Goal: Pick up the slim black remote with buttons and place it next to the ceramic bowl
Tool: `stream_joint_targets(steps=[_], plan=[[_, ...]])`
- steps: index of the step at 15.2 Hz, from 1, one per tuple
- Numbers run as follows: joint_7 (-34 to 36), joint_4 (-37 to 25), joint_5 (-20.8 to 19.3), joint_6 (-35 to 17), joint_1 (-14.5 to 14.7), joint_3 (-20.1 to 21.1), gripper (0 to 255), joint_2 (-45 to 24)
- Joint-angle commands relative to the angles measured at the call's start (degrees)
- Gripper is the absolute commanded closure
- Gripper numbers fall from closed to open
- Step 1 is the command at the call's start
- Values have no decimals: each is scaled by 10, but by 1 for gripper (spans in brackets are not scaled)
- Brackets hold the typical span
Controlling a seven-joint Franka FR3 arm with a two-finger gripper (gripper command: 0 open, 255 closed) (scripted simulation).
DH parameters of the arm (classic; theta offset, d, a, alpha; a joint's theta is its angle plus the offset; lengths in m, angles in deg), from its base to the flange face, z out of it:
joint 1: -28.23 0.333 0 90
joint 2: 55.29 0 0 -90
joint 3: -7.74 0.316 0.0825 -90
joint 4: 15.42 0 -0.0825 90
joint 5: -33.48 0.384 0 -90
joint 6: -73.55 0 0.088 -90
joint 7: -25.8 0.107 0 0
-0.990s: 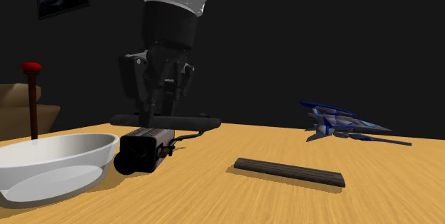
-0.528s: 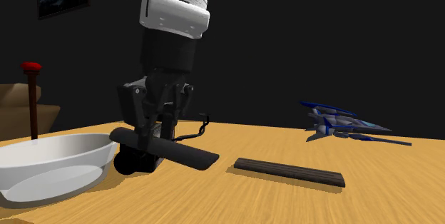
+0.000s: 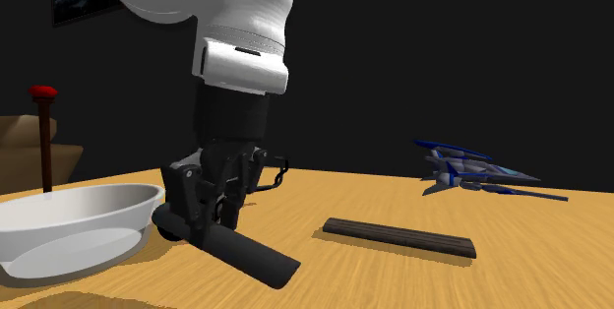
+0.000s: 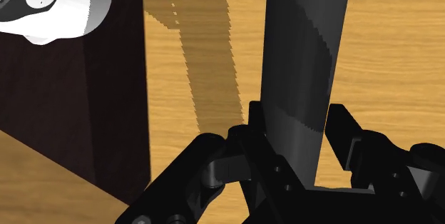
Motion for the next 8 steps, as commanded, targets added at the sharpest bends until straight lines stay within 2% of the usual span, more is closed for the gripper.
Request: stream_joint_targets(steps=[1,8], plan=[[-4,9,3,-20,1,0,255,-11],[-20,39,16,-91,6,3,255,-53]])
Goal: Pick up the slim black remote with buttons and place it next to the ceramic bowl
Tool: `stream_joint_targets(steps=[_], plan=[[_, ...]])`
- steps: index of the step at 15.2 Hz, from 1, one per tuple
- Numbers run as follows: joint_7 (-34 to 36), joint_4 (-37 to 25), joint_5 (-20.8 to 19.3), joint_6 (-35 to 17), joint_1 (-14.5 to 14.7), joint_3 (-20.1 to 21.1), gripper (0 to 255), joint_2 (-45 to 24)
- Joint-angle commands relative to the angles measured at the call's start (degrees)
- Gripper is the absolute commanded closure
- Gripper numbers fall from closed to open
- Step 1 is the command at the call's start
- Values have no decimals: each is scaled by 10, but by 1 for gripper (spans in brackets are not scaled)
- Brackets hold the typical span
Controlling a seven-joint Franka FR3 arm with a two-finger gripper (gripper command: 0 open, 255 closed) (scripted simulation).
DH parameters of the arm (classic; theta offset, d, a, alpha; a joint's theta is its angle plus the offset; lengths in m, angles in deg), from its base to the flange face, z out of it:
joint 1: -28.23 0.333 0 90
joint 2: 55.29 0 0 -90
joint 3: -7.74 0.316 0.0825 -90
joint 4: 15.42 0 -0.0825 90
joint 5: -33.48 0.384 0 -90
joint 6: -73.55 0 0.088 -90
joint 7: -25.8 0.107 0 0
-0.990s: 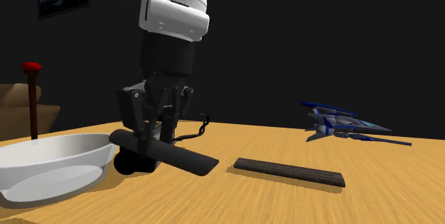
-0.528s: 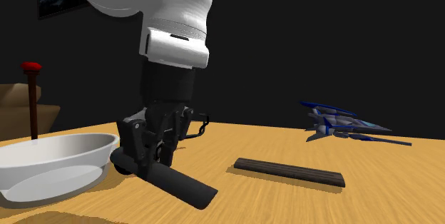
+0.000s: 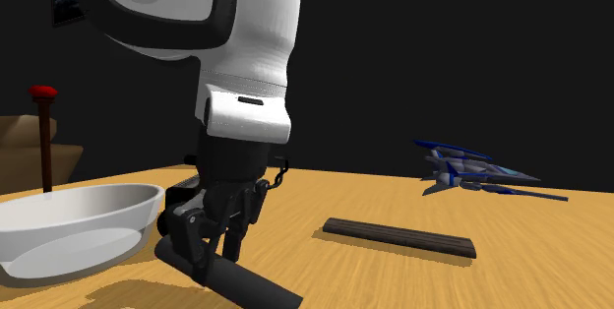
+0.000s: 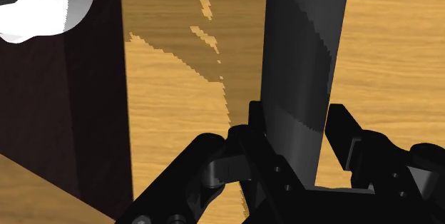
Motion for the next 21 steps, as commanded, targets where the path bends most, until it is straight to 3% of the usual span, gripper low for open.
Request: stream_joint_targets(steps=[1,10,11,16,19,21], plan=[[-5,10,5,-23,2,1,255,-13],[-8,14,8,-36,4,1,255,-21],[-8,14,8,-36,4,1,0,-21],[-8,14,8,-36,4,1,0,-21],[0,-22,-14,40,-10,-8,0,18],[1,-32,-18,59,-13,-10,0,25]])
